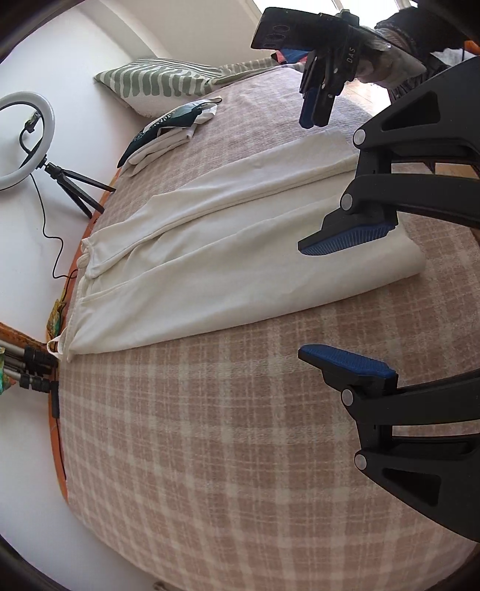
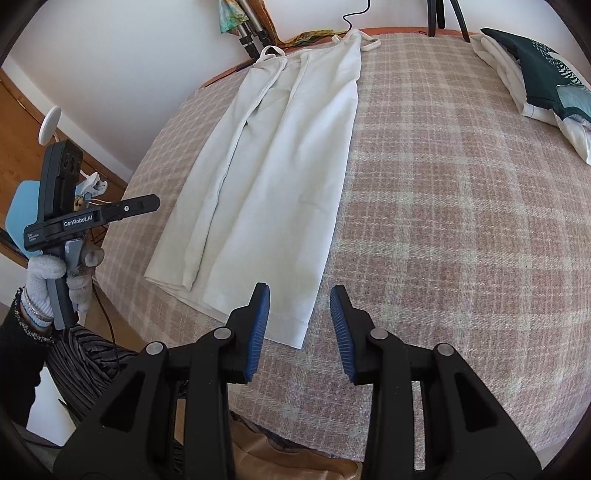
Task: Fold small clothes
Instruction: 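Grasp the hem of the folded slip with both tools, then lift the hem and fold it up toward the straps with both tools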
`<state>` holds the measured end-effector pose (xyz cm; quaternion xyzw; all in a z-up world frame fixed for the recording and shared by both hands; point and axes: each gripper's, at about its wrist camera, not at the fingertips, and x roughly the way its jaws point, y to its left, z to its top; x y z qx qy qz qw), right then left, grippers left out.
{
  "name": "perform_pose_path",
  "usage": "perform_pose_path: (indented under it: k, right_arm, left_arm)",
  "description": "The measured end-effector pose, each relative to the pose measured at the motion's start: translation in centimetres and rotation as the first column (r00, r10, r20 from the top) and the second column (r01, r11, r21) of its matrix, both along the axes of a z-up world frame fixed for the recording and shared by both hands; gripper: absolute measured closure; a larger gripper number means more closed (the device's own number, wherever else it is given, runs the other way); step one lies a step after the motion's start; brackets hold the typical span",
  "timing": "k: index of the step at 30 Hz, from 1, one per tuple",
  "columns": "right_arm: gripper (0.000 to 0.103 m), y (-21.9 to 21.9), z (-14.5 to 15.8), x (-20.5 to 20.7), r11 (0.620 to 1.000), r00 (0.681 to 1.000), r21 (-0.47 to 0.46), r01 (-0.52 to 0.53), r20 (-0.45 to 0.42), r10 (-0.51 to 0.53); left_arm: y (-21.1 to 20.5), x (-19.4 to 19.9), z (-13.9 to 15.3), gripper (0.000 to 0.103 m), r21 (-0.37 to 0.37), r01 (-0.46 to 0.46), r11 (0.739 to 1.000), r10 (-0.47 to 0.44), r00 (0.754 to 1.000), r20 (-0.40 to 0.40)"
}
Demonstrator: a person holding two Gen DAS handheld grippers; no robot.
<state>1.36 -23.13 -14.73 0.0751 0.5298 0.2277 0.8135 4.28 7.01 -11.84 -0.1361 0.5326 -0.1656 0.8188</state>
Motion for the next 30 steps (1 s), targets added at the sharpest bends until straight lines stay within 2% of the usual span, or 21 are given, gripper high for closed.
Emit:
perform_pose_path:
  k: [4,6,9,16,20,21,22,24,25,30]
  right_arm:
    - [0.059,-1.4,-1.3,0.1,0.997,0.997,0.066,0.04,-0.071,-0.036]
    - [0.059,-2.1,-1.7,0.1,0.992,0.994,0.115,0.05,-0.1,-0.039]
    - [0.059,-2.9,-2.1,0.1,0.98,0.991,0.192,0.057,-0.131,-0.032]
    - [0.059,-3.7,-3.6,0.0,0.934,0.976,0.351,0.073,-0.216,0.005]
    - [0.059,-3.6,-3.9,-0.1,0.919,0.973,0.387,0.073,-0.23,0.02]
    - [0.062,-3.5,-3.9,-0.1,0.919,0.973,0.388,0.069,-0.229,0.024]
    - [0.066,-3.2,-3.9,-0.1,0.921,0.973,0.385,0.064,-0.228,0.027]
    - [0.083,-2.8,-4.1,-0.1,0.926,0.972,0.372,0.058,-0.234,0.033]
    - [0.088,-2.6,-4.3,-0.1,0.929,0.97,0.366,0.058,-0.242,0.035]
    - [0.095,-2.2,-3.9,-0.3,0.928,0.974,0.366,0.062,-0.227,0.025]
  left_arm:
    - [0.3,-2.5,-1.3,0.054,-0.119,-0.002,0.993,-0.005,0.998,-0.06]
    - [0.2,-3.3,-2.1,0.054,-0.201,-0.008,0.98,-0.012,0.995,-0.098]
    - [-0.1,-3.6,-2.5,0.054,-0.296,-0.009,0.955,-0.026,0.993,-0.114]
    - [-0.4,-3.3,-3.0,0.058,-0.391,-0.009,0.92,-0.045,0.991,-0.128]
    - [-0.5,-3.4,-4.0,0.084,-0.435,-0.007,0.9,-0.074,0.983,-0.169]
    - [-0.7,-3.5,-4.2,0.091,-0.439,-0.004,0.898,-0.08,0.982,-0.173]
    - [-0.8,-3.5,-4.3,0.093,-0.436,0.004,0.9,-0.087,0.981,-0.171]
    - [-1.0,-3.8,-4.2,0.097,-0.43,0.014,0.903,-0.091,0.983,-0.16]
    - [-1.1,-3.8,-4.1,0.097,-0.432,0.016,0.902,-0.092,0.984,-0.154]
    - [-0.7,-4.0,-3.0,0.098,-0.447,0.028,0.894,-0.084,0.991,-0.106]
